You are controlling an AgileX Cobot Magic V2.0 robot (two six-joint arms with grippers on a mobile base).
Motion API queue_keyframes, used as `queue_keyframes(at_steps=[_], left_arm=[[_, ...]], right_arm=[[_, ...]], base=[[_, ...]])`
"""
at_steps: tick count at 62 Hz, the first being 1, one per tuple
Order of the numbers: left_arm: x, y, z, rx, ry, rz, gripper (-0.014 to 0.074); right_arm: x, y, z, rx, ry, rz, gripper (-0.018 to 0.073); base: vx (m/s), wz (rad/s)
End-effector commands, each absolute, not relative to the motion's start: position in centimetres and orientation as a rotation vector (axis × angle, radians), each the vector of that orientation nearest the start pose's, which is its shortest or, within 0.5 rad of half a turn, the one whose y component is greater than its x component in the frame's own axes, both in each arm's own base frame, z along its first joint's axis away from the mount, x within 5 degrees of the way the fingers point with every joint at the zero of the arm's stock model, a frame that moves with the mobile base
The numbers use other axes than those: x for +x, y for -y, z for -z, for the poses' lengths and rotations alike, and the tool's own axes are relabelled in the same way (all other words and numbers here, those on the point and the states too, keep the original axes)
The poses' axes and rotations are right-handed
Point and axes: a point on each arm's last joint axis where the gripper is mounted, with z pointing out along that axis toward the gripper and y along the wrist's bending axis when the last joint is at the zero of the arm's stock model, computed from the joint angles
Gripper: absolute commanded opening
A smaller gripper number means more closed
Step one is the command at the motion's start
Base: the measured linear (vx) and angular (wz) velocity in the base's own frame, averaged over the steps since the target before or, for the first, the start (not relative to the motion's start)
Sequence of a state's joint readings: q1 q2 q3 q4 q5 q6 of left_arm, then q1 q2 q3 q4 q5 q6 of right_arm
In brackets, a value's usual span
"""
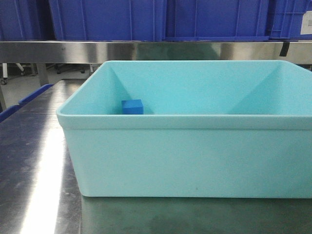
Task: Pick red cube and place on left shelf
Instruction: 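Move the right gripper over the teal tub toward the red block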
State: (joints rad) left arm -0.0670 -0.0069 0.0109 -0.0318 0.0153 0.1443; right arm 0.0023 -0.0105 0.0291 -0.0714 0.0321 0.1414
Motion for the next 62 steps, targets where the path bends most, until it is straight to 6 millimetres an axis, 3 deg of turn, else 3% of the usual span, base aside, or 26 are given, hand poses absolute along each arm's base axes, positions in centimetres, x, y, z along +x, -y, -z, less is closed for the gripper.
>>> queue_keyframes(at_steps=[1, 62], left_arm=[[5.71, 0.37, -20.79, 0.122, -1.447, -0.031, 0.0106], [5.71, 0.37, -20.79, 0.122, -1.447, -0.031, 0.0106]], right_arm=[[5.31, -0.04, -21.83, 0.035, -1.403, -0.051, 0.0049], [5.31, -0.05, -21.85, 0.035, -1.401, -0.051, 0.0049]], base=[[0.00, 0.00], [0.00, 0.00]])
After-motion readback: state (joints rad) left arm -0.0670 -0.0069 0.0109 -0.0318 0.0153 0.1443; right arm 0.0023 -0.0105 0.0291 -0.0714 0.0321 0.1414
